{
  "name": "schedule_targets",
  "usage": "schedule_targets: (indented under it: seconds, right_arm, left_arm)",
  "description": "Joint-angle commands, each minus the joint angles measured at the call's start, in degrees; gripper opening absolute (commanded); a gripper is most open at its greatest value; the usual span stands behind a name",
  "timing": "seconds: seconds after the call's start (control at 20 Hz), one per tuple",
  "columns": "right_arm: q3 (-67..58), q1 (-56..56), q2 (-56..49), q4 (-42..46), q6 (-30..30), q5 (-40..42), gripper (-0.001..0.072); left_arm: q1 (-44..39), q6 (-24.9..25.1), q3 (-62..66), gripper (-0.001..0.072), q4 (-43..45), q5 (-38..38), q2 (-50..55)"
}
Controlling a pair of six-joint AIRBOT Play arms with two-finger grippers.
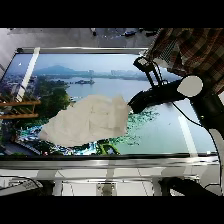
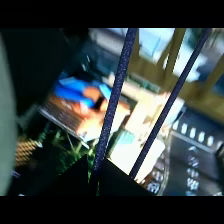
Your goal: Fold the clothes and pants, and hang the long-sleeved shirts on hangers.
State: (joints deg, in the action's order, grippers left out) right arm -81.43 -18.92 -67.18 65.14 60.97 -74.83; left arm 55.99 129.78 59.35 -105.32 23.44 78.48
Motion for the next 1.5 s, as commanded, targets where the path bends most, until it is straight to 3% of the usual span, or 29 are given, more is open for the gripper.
schedule_targets:
  seconds: [0.0, 0.1, 0.2, 0.35, 0.45, 0.65, 0.9, 1.25, 1.45]
  right_arm:
    - [0.0, -0.1, 0.0, 0.2, 0.0, 2.5, 0.0024]
    - [0.0, 0.0, 0.0, 2.4, -0.1, 3.8, 0.0023]
    - [0.1, 0.0, -0.1, 8.3, -0.6, 4.5, 0.0023]
    - [0.1, 2.1, -1.3, 13.4, -0.6, 6.5, 0.0022]
    - [0.1, 5.0, -3.1, 12.9, -0.5, 7.2, 0.0022]
    - [0.1, 7.8, -5.9, 11.5, -0.7, 7.0, 0.0022]
    - [0.1, 7.8, -5.8, 11.2, -5.2, 10.0, 0.0022]
    - [0.1, 7.8, -5.8, 0.6, -12.3, 9.3, 0.0022]
    - [0.1, 7.8, -5.9, 5.9, -13.8, 11.3, 0.0022]
  left_arm:
    - [0.1, -0.3, 0.1, 0.0035, -4.6, 0.4, -12.6]
    - [-0.9, 1.2, 0.1, 0.0034, -10.7, 0.5, -19.7]
    - [-5.2, 11.0, 0.1, 0.0034, -14.8, 3.1, -25.8]
    - [-17.5, 23.8, 0.1, 0.0034, -15.9, 15.6, -32.1]
    - [-27.0, 24.6, 0.1, 0.0033, -18.6, 23.8, -34.7]
    - [-42.6, 24.6, 0.1, 0.0034, -21.4, 32.2, -37.5]
    - [-51.7, 24.5, 0.1, 0.0034, -28.3, 52.8, -38.2]
    - [-52.8, 24.2, 0.1, 0.0034, -34.8, 54.0, -39.8]
    - [-52.7, 24.1, 2.5, 0.0034, -34.9, 53.9, -44.6]
